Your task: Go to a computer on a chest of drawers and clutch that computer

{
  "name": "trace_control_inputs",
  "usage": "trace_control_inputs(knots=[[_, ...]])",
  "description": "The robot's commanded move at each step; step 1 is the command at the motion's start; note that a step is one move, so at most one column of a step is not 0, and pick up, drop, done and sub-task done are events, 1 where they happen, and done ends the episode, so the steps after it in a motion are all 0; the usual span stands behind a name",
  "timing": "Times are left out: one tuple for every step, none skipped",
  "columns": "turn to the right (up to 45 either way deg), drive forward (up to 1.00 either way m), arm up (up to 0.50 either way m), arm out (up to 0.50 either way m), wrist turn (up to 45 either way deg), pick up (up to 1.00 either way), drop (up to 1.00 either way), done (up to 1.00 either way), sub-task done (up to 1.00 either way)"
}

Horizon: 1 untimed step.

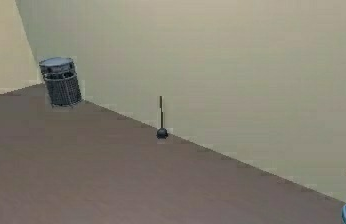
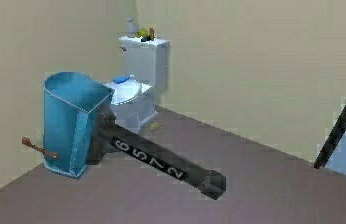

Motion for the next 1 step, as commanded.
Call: trace_control_inputs(knots=[[-39.0, 0.0, 0.0, 0.0, 0.0, 0.0, 0.0, 0.0, 0.0]])
